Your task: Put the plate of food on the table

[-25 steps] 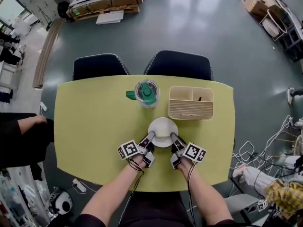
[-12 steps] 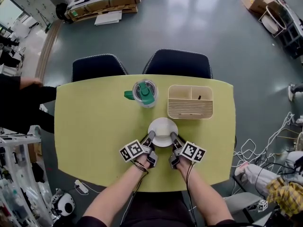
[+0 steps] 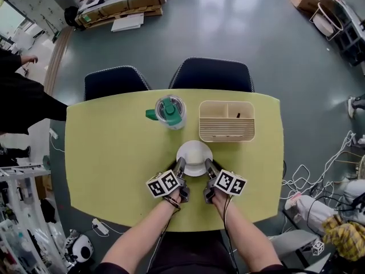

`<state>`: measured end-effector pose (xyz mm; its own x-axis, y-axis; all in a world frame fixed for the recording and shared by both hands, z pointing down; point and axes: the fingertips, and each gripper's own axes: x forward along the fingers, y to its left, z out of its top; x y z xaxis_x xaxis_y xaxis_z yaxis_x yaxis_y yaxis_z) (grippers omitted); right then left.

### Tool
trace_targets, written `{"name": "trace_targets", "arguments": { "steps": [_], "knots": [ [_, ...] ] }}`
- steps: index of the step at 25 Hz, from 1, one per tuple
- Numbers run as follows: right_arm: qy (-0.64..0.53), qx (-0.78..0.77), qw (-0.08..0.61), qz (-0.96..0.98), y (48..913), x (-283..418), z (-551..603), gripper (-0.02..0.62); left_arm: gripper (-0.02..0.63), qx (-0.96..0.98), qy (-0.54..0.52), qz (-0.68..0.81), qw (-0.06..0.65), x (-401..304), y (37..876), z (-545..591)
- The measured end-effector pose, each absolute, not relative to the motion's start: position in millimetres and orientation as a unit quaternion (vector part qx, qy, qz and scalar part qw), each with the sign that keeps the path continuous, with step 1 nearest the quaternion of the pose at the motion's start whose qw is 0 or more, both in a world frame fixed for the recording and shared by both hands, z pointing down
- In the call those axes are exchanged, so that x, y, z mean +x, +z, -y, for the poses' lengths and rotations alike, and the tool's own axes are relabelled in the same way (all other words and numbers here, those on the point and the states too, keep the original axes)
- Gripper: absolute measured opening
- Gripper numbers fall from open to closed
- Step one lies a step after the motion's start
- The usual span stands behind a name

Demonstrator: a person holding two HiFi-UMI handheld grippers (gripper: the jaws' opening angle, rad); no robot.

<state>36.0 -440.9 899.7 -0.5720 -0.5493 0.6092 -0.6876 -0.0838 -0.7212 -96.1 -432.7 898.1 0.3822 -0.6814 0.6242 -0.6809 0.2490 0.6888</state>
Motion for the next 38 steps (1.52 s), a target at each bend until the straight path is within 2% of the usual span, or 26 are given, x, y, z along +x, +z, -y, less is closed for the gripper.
{"name": "trace_targets", "arguments": {
  "steps": [7, 13, 20, 23, 26, 38],
  "knots": [
    [0.569, 0.459, 0.067, 0.679, 900, 38, 440, 0.077, 0.071, 0.627, 0.113, 0.576, 0.513, -97, 902, 428],
    [0.531, 0.483, 0.103, 0.689, 899, 54, 444, 0.077, 0.075, 0.640, 0.204, 0.589, 0.449, -100, 903, 425],
    [0.486, 0.487, 0.121, 0.716, 877, 63, 447, 0.073, 0.067, 0.676, 0.202, 0.594, 0.388, -106, 875, 425],
    [0.441, 0.483, 0.134, 0.745, 856, 65, 444, 0.033, 0.020, 0.694, 0.202, 0.589, 0.360, -103, 855, 421],
    [0.390, 0.469, 0.145, 0.779, 833, 63, 438, 0.012, 0.009, 0.708, 0.200, 0.587, 0.338, -101, 836, 415],
    [0.266, 0.428, 0.185, 0.844, 743, 62, 374, 0.011, 0.009, 0.741, 0.176, 0.568, 0.312, -113, 758, 358]
  ]
}}
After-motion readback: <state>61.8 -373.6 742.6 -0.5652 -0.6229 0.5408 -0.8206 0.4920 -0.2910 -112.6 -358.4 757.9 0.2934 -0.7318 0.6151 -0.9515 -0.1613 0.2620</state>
